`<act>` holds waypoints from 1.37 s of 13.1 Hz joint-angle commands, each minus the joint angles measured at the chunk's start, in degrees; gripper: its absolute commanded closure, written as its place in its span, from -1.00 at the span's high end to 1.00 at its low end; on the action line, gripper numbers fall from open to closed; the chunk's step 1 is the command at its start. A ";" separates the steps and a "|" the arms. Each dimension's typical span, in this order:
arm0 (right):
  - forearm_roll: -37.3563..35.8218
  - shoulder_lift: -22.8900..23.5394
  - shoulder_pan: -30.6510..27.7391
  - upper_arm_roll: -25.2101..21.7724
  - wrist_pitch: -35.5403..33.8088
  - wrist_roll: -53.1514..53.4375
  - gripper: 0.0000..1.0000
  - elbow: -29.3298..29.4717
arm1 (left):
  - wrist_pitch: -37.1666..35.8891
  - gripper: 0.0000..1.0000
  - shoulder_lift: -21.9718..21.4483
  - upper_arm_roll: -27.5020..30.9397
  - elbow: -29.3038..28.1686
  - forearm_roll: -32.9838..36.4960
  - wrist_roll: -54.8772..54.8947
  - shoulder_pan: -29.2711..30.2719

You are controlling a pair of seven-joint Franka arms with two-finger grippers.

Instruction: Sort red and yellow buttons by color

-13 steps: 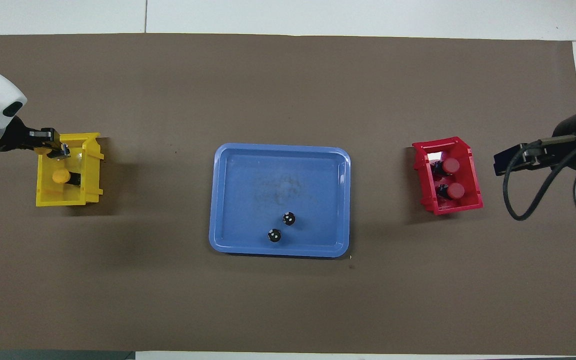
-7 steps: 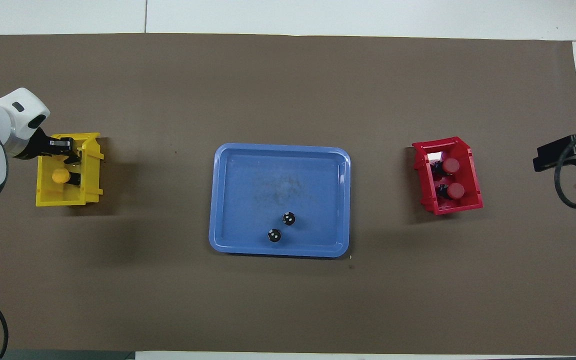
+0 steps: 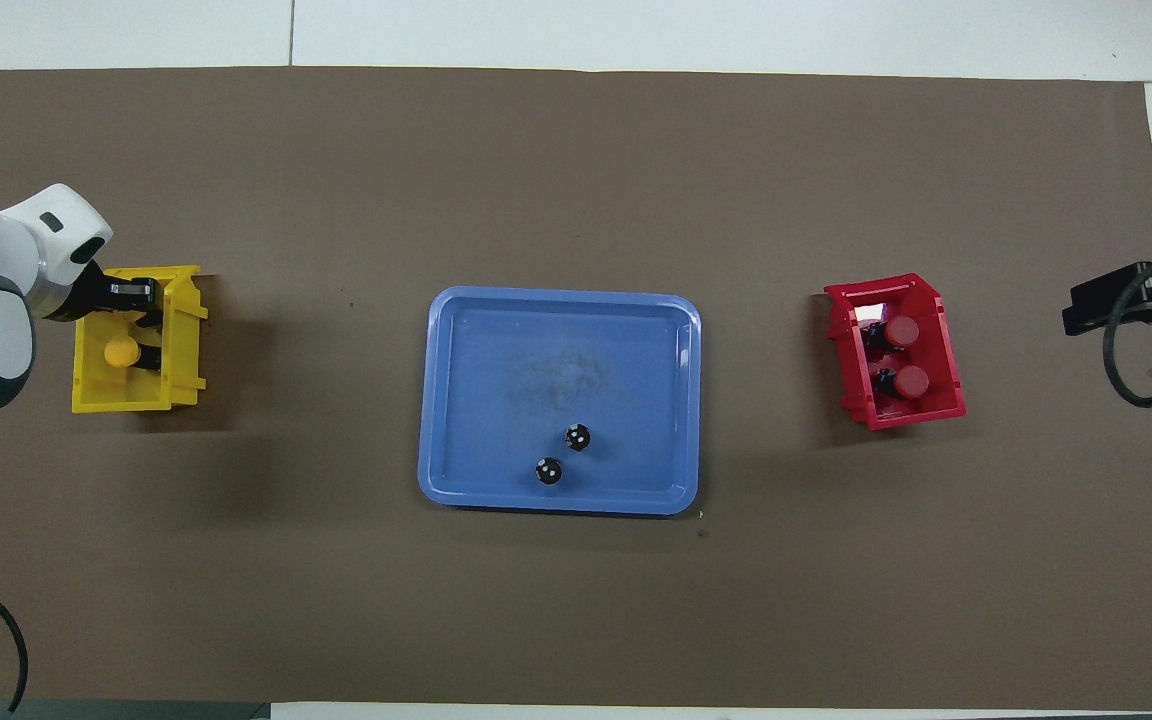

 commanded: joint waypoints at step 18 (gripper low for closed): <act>0.28 -0.01 -0.89 0.52 1.13 -1.15 0.99 -0.27 | -41.76 1.00 -12.85 -1.72 23.13 -0.22 1.63 -1.45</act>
